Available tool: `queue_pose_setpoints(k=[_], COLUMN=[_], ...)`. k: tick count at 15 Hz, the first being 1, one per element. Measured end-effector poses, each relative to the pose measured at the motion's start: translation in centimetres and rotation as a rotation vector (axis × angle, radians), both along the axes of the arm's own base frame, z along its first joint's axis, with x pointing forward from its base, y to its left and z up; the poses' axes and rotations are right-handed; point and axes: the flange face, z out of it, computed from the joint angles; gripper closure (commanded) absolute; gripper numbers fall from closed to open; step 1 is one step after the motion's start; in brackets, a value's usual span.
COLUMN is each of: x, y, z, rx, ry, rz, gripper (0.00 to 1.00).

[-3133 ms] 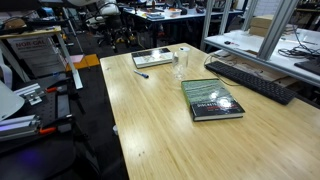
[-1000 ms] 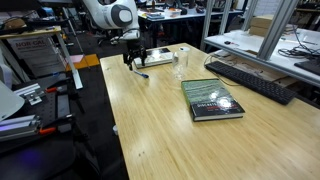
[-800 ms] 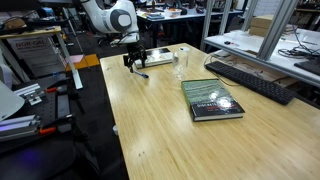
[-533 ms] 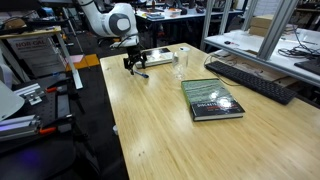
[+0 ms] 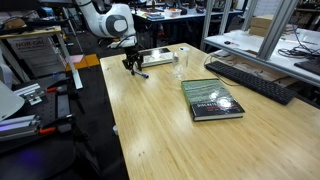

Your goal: Put the pen in the glass

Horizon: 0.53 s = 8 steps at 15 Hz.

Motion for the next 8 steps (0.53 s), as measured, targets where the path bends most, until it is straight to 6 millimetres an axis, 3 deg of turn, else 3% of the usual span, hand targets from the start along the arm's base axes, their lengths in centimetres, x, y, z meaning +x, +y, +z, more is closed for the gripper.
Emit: queue_pose_setpoints(k=[4,6,8], x=[-0.12,-0.21,-0.23], y=[0.53,0.7,0.84], z=[0.32,0.37,0.41], rx=[-0.005,-0.007,-0.008], ry=[-0.001,-0.001,-0.003], rz=[0.02,0.024,0.028], gripper=[0.96,1.0,0.97])
